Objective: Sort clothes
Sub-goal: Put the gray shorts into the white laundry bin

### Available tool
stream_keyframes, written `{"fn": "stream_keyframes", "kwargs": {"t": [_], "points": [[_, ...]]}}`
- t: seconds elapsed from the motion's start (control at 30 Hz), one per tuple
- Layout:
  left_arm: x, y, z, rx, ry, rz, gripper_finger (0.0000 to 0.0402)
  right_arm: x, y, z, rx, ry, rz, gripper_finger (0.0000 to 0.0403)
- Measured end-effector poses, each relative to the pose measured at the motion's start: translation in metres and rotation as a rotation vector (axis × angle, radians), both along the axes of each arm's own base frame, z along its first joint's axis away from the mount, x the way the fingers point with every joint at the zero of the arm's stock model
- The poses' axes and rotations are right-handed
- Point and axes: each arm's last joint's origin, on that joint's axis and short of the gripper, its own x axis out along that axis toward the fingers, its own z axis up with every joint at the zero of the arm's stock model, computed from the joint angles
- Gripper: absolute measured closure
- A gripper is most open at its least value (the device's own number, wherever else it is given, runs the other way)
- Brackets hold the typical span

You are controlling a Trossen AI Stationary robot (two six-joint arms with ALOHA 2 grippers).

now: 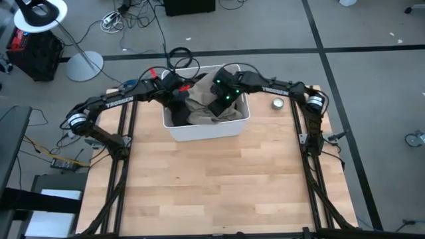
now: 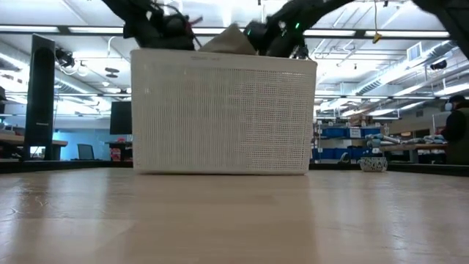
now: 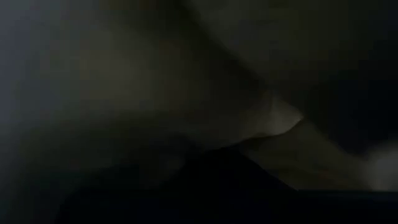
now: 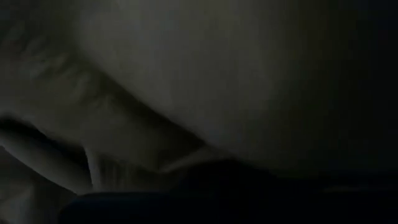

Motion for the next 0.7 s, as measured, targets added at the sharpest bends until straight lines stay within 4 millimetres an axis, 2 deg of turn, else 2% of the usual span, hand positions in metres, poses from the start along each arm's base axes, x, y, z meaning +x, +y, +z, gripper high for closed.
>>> {"fn": "stream_keyframes", "kwargs": {"t": [0.13,0.37,0.47,0.7], "points": [[-0.006,-0.001,0.035,0.092,-0.089,0.007,0.0401,-0.023,0.007,0.043,-0.080,-0.061,-0.039,0.0403],[-0.016,-0.003,0.065,0.230,-0.105,0.072,0.0401,-0.056,0.023,0.098,-0.211,-0.160,-0.072,0.0403],[-0.014,0.000,0.064,0.222,-0.110,0.067,0.0401,-0.062,0.026,0.104,-0.215,-0.167,-0.072,0.0403],[-0.013,-0.001,0.062,0.173,-0.103,0.093,0.0401,-0.054,0.036,0.102,-0.202,-0.186,-0.008,0.0403]]}}
